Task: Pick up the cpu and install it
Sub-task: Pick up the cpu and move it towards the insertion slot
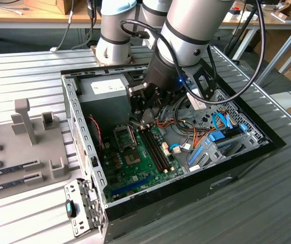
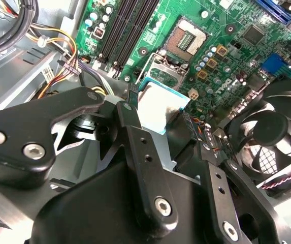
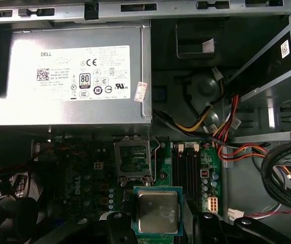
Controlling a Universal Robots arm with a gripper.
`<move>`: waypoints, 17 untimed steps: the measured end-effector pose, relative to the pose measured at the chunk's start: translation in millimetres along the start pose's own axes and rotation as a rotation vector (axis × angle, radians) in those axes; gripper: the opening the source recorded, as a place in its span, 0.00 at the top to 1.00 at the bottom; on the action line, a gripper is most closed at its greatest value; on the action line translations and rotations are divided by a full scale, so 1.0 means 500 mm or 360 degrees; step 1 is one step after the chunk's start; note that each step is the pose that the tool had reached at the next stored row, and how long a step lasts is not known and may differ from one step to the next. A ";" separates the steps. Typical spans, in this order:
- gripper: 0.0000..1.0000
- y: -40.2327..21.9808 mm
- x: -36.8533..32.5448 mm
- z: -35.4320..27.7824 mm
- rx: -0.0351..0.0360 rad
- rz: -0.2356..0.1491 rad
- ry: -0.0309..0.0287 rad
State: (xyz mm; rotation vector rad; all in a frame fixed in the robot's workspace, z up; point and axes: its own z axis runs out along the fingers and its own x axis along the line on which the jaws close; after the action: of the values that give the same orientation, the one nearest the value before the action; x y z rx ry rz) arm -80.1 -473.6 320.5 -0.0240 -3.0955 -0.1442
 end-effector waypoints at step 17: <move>0.53 -0.002 0.000 0.013 0.0001 0.0000 0.00000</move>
State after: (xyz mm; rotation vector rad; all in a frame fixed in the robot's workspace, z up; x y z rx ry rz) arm -80.2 -474.1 314.0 -0.0241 -3.0956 -0.1436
